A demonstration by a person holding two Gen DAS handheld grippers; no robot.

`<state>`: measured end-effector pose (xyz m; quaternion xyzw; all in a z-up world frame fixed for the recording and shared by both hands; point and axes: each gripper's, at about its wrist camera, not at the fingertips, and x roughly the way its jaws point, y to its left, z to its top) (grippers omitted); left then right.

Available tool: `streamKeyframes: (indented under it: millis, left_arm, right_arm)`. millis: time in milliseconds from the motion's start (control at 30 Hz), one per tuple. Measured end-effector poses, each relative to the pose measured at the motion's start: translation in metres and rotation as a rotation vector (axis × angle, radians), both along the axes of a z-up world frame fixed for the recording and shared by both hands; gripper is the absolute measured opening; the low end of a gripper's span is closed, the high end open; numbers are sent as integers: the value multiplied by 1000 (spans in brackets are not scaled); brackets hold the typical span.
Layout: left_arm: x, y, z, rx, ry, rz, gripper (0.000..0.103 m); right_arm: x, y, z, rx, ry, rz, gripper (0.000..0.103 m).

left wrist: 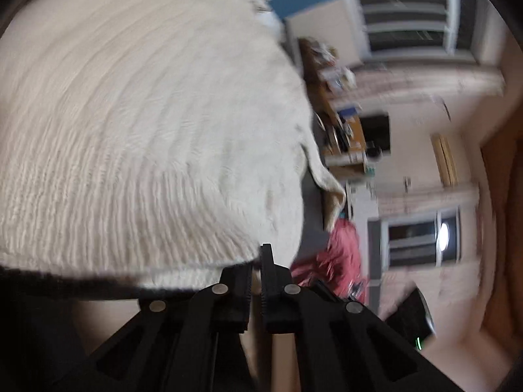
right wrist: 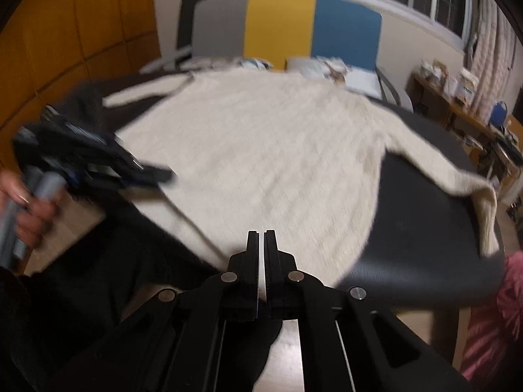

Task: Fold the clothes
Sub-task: 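Close both tools and lift them away from the flattened sweater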

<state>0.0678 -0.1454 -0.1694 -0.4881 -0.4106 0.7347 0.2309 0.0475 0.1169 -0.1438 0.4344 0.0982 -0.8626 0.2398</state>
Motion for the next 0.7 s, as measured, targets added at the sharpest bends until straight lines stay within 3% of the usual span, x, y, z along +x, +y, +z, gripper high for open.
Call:
streamKeyframes:
  millis: [67, 167, 300, 367, 433, 567, 700]
  left_arm:
    - [5, 6, 4, -75, 26, -65, 0]
    - [4, 8, -4, -112, 5, -114, 0]
    - [2, 8, -5, -142, 19, -160, 0]
    - [4, 7, -3, -157, 31, -201, 0]
    - [14, -12, 7, -120, 69, -246, 1]
    - [6, -48, 34, -176, 169, -144, 9]
    - [-35, -75, 38, -383, 177, 14, 13]
  right_arm:
    - [0, 5, -5, 1, -20, -14, 4]
    - [-9, 8, -7, -6, -27, -44, 4]
    - [-35, -4, -4, -11, -13, -53, 4]
    - [-54, -9, -14, 9, -62, -70, 4]
    - [-60, -8, -25, 57, -102, -67, 4]
    - [-65, 0, -37, 130, -152, -70, 4]
    - [-66, 5, -39, 189, -173, -50, 4]
